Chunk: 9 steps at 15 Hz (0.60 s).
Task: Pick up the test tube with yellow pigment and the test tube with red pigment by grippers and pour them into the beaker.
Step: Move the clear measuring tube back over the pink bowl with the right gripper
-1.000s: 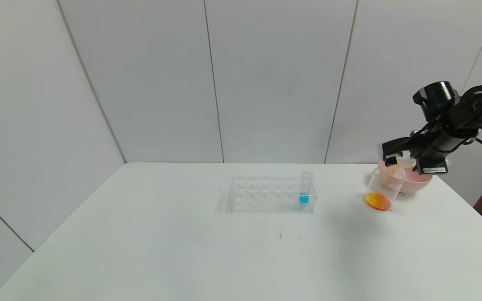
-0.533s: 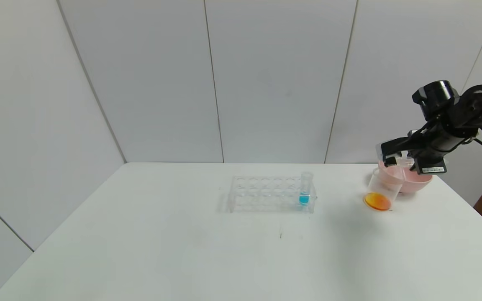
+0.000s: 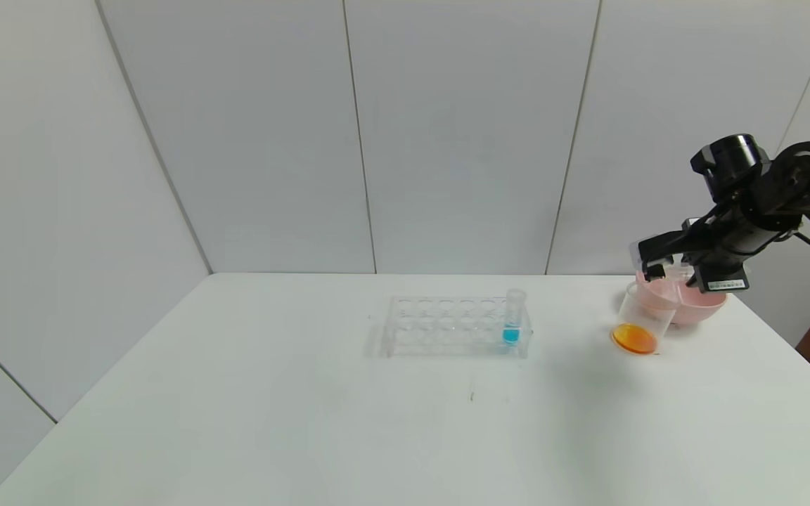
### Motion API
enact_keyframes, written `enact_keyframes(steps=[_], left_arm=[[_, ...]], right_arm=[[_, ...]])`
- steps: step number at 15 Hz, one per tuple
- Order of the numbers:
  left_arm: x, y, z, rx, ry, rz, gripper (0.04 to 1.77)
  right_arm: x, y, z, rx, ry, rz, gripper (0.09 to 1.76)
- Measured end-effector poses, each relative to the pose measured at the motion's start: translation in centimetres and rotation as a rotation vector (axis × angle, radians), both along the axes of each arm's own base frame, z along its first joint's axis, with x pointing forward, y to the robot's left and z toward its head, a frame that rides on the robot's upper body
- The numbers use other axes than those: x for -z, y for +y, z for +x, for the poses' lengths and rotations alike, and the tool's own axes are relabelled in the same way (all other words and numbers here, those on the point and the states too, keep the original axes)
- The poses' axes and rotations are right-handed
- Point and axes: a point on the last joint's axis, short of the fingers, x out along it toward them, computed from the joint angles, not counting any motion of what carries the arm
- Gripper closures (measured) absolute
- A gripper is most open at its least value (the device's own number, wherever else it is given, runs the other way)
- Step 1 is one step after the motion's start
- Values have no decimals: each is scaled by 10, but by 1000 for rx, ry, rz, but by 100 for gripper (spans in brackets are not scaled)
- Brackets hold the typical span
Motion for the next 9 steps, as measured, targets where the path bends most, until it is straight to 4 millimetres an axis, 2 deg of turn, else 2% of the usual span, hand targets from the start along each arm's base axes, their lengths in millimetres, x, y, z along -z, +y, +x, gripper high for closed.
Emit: enact_keyframes(steps=[6, 9], left_arm=[[0, 0, 0, 0, 0, 0, 5], [0, 0, 0, 0, 0, 0, 5]], right_arm=[[-1, 0, -1, -2, -2, 8, 133], [-1, -1, 0, -12, -13, 64, 133]])
